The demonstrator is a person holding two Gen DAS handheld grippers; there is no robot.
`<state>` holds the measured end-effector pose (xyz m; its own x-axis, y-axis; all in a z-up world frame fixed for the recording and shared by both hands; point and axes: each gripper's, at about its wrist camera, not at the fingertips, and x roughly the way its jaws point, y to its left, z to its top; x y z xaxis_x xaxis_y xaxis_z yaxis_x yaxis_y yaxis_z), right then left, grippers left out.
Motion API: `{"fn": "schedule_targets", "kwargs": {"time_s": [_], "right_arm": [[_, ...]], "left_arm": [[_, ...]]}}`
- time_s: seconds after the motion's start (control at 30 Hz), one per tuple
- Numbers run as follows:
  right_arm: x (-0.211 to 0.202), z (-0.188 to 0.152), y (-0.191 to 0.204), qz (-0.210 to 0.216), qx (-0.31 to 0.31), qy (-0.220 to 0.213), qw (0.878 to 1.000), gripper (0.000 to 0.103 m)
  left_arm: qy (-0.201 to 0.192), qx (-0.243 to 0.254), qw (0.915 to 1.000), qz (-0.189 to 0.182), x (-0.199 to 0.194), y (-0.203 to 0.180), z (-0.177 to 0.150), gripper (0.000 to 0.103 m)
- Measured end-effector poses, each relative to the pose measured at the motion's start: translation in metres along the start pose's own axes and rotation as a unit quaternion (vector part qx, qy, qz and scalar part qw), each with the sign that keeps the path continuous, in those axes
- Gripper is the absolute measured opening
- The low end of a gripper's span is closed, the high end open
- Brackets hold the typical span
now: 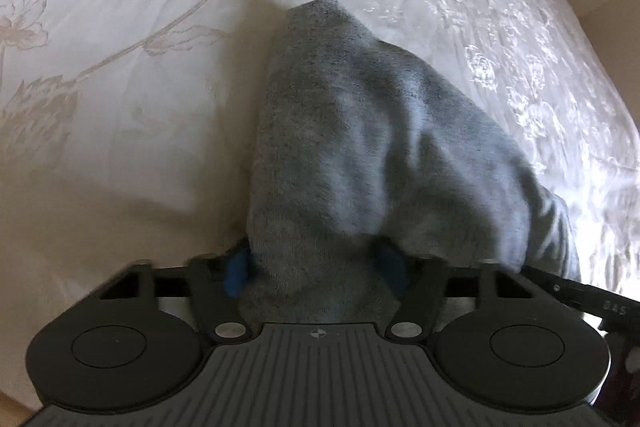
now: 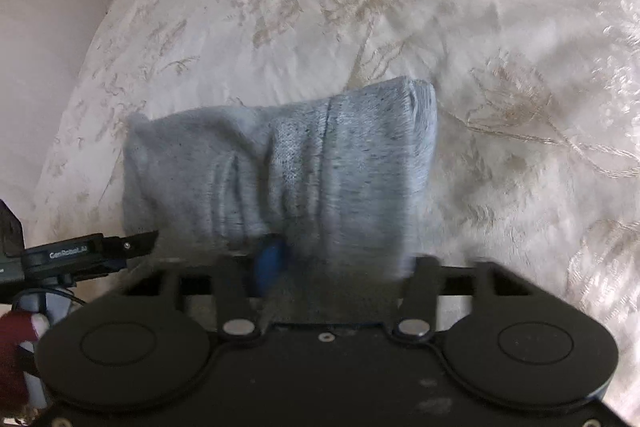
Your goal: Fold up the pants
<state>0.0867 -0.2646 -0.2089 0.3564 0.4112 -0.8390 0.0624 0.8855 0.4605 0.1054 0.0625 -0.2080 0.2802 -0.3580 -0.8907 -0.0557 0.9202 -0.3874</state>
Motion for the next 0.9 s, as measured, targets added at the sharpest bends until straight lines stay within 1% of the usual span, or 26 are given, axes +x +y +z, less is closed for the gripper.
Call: {"fn": "schedule_targets", "kwargs": {"time_s": [0.03,0.07,0.13,0.17,0.23,0.3,0.4,0.47,0.53,0.6,0.63,0.67,0.7,0.73,0.77,0.8,0.9], "right_arm": [[-0.009,-0.001,0.006,-0.003,-0.01,-0.005,1.0,0.031],[-0.015,-0.001,0.013,-0.007,-0.022,-0.01,1.0,0.029],[-0.03,0.0,0.031,-0.012,-0.049,-0.023,0.998,0.028],[-0.039,0.002,0.038,-0.008,-0.057,-0.032,0.998,0.027],[-0.055,0.01,0.049,-0.002,-0.07,-0.053,0.996,0.027],[-0.071,0.027,0.059,-0.002,-0.087,-0.076,0.993,0.027],[-0.086,0.061,0.066,0.002,-0.094,-0.113,0.989,0.027],[-0.09,0.086,0.067,0.003,-0.093,-0.135,0.987,0.027],[-0.087,0.111,0.063,-0.006,-0.094,-0.154,0.984,0.027],[-0.074,0.132,0.053,-0.032,-0.084,-0.161,0.983,0.031],[-0.064,0.142,0.046,-0.054,-0.068,-0.156,0.984,0.04],[-0.05,0.152,0.034,-0.099,-0.047,-0.143,0.984,0.049],[-0.038,0.156,0.025,-0.143,-0.031,-0.131,0.981,0.049],[-0.027,0.161,0.016,-0.19,-0.02,-0.115,0.975,0.046],[-0.019,0.162,0.009,-0.228,-0.013,-0.102,0.968,0.037],[-0.016,0.161,0.004,-0.247,-0.004,-0.095,0.964,0.035],[-0.027,0.147,0.005,-0.226,0.009,-0.114,0.967,0.034]], "left_arm": [[-0.006,0.006,1.0,0.004,-0.007,-0.004,-0.002,0.027],[-0.015,0.014,0.9997,0.01,-0.013,-0.009,-0.005,0.016],[-0.031,0.042,0.9983,0.025,-0.026,-0.024,-0.01,0.013],[-0.041,0.052,0.9974,0.028,-0.035,-0.031,-0.012,0.012],[-0.058,0.053,0.9967,0.021,-0.048,-0.04,-0.009,0.011],[-0.082,0.058,0.9947,0.02,-0.063,-0.05,0.0,0.011],[-0.123,0.074,0.9896,0.013,-0.081,-0.065,0.027,0.011],[-0.142,0.078,0.9868,0.005,-0.087,-0.072,0.049,0.012],[-0.158,0.082,0.9841,-0.001,-0.087,-0.08,0.072,0.012],[-0.165,0.089,0.9822,0.004,-0.08,-0.089,0.091,0.013],[-0.165,0.089,0.982,0.017,-0.073,-0.092,0.099,0.016],[-0.159,0.086,0.9827,0.041,-0.063,-0.093,0.105,0.016],[-0.152,0.084,0.9829,0.062,-0.054,-0.093,0.107,0.016],[-0.136,0.078,0.9839,0.086,-0.042,-0.09,0.11,0.016],[-0.122,0.071,0.9853,0.097,-0.038,-0.083,0.11,0.016],[-0.109,0.062,0.9867,0.103,-0.033,-0.078,0.108,0.016],[-0.098,0.058,0.9877,0.107,-0.037,-0.067,0.093,0.016]]}}
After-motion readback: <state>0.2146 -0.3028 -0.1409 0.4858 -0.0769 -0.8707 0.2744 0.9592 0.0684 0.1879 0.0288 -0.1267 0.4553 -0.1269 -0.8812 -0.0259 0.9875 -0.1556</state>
